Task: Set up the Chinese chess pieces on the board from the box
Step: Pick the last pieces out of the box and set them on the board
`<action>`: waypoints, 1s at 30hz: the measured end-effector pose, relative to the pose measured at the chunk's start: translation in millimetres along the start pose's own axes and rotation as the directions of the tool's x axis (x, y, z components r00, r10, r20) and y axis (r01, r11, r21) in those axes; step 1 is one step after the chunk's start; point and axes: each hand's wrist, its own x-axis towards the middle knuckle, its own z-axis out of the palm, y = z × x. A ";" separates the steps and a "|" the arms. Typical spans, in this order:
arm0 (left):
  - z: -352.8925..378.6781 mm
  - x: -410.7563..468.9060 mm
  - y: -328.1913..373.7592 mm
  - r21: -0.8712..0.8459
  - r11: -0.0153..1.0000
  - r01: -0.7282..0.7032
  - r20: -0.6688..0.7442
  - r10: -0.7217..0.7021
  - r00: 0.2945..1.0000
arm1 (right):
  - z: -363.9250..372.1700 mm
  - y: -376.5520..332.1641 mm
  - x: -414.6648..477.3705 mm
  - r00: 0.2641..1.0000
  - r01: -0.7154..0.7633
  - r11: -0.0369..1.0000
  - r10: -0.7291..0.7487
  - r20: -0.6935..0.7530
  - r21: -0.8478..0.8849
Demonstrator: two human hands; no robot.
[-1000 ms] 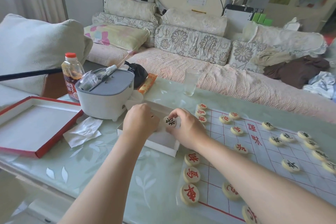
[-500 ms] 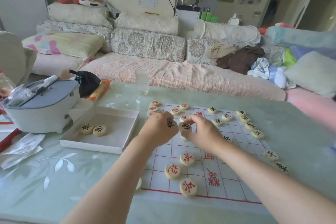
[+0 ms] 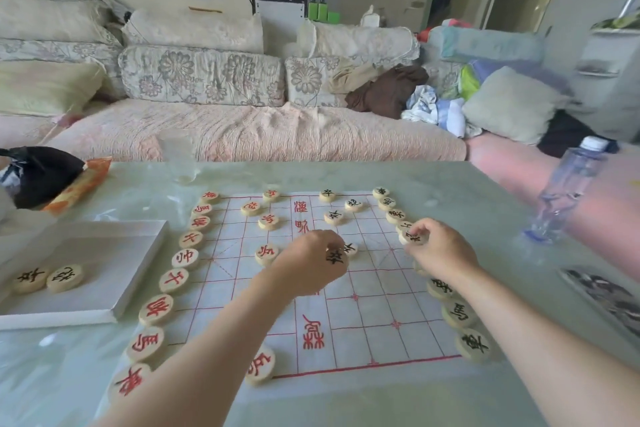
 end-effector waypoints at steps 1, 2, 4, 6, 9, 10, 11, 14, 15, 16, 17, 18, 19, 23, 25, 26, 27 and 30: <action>6.1 3.0 1.5 0.006 1.000 -0.001 0.014 0.001 1.000 | -2.6 6.0 2.4 1.000 -0.022 1.000 0.022 -0.004 -0.003; 12.1 5.1 2.7 0.021 1.000 -0.011 0.027 0.011 1.000 | -4.5 9.6 4.8 0.999 -0.039 0.999 0.039 -0.012 0.006; 23.9 8.1 2.9 0.070 0.996 -0.058 0.044 0.055 0.997 | -5.3 13.0 8.2 0.998 -0.062 0.998 0.063 -0.018 0.030; 31.7 9.1 1.8 0.114 0.989 -0.097 0.052 0.091 0.994 | -2.9 14.4 11.1 0.998 -0.055 0.998 0.055 -0.003 0.017; 34.9 11.3 -2.1 0.124 0.987 -0.103 0.060 0.096 0.994 | 1.2 16.1 14.9 0.998 -0.060 0.998 0.060 0.002 -0.011; 34.0 12.2 -3.2 0.117 0.988 -0.096 0.080 0.087 0.993 | 2.3 17.2 16.5 0.998 -0.067 0.998 0.067 -0.007 -0.014; 32.7 13.1 -4.3 0.114 0.989 -0.090 0.106 0.078 0.991 | 3.6 18.5 18.1 0.997 -0.074 0.997 0.074 -0.010 -0.023; 30.5 13.8 -7.3 0.127 0.988 -0.090 0.144 0.071 0.987 | 6.8 20.7 20.5 0.994 -0.095 0.991 0.099 0.041 -0.094; 30.7 13.9 -8.0 0.134 0.987 -0.090 0.142 0.071 0.987 | 7.1 20.1 20.5 0.993 -0.098 0.990 0.104 0.060 -0.102; 31.3 13.6 -8.3 0.140 0.986 -0.088 0.136 0.069 0.988 | 7.0 18.5 20.1 0.993 -0.089 0.990 0.096 0.066 -0.108; 32.3 13.3 -8.8 0.138 0.987 -0.083 0.128 0.065 0.990 | 6.8 16.0 19.7 0.995 -0.071 0.991 0.078 0.061 -0.116; 33.2 13.3 -9.2 0.134 0.988 -0.075 0.121 0.059 0.991 | 6.7 12.5 19.1 0.997 -0.051 0.990 0.057 0.046 -0.130; 34.3 13.6 -9.4 0.128 0.990 -0.068 0.114 0.053 0.992 | 6.7 8.6 18.1 0.999 -0.029 0.989 0.033 0.028 -0.142; 37.3 13.1 -7.9 0.128 0.990 -0.051 0.074 0.042 0.996 | 10.0 -13.2 4.9 0.989 0.110 0.994 -0.110 0.098 0.007; 37.6 12.4 -6.3 0.083 0.996 -0.041 0.031 0.038 0.999 | 13.2 -28.4 -7.9 0.948 0.091 0.975 -0.147 0.282 0.203; 37.4 12.6 -5.4 0.036 0.999 -0.031 0.008 0.031 0.999 | 14.9 -35.2 -14.9 0.918 0.063 0.965 -0.155 0.365 0.254; 36.9 12.6 -4.4 -0.018 1.000 -0.016 -0.008 0.015 1.000 | 16.7 -40.9 -21.5 0.892 0.036 0.959 -0.157 0.423 0.280; 34.2 8.9 -0.3 -0.169 0.984 0.052 -0.011 -0.055 0.998 | 20.7 -51.7 -35.2 0.854 -0.061 0.925 -0.146 0.500 0.374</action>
